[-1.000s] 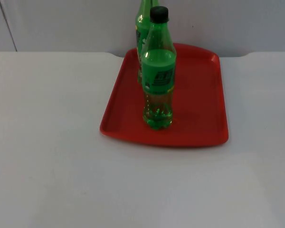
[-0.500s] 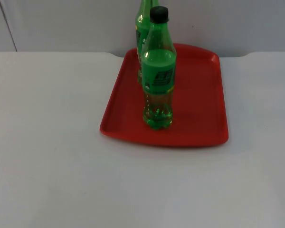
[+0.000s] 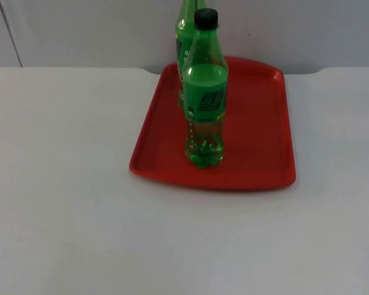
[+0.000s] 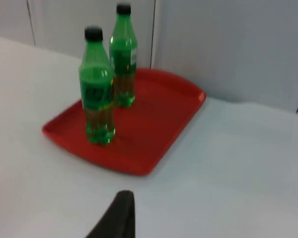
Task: Place the bottle upright on the tray.
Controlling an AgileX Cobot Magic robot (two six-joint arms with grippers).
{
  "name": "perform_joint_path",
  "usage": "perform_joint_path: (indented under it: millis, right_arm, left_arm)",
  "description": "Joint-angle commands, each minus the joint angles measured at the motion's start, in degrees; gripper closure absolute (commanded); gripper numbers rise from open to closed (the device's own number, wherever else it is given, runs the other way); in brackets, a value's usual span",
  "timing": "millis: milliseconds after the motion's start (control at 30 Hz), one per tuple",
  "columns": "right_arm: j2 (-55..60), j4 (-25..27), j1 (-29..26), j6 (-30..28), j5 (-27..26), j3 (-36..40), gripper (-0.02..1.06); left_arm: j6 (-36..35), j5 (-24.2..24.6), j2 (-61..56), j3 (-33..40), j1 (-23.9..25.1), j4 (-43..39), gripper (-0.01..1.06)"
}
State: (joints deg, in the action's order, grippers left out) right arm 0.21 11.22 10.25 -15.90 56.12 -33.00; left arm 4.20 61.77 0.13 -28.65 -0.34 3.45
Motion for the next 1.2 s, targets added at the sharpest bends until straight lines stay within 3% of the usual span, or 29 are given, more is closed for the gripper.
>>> perform_joint_path:
  millis: [0,233,400,1167]
  right_arm:
    - [-0.21,-1.77,-0.27,0.58,2.36,2.00,-0.01]
    - [-0.21,-6.56,-0.27,6.59,5.09,2.36,-0.01]
    - [-0.21,-12.71,-0.27,14.49,5.73,3.38,-0.01]
    - [-0.21,-12.40,-0.27,13.55,5.61,3.49,-0.01]
  left_arm:
    - [-0.03,-0.09,-0.13,0.23,0.22,-0.06,0.00]
    - [-0.03,-0.09,-0.13,0.23,0.22,-0.06,0.00]
    - [-0.03,-0.09,-0.13,0.23,0.22,-0.06,0.00]
    - [-0.03,-0.09,-0.13,0.23,0.22,-0.06,0.00]
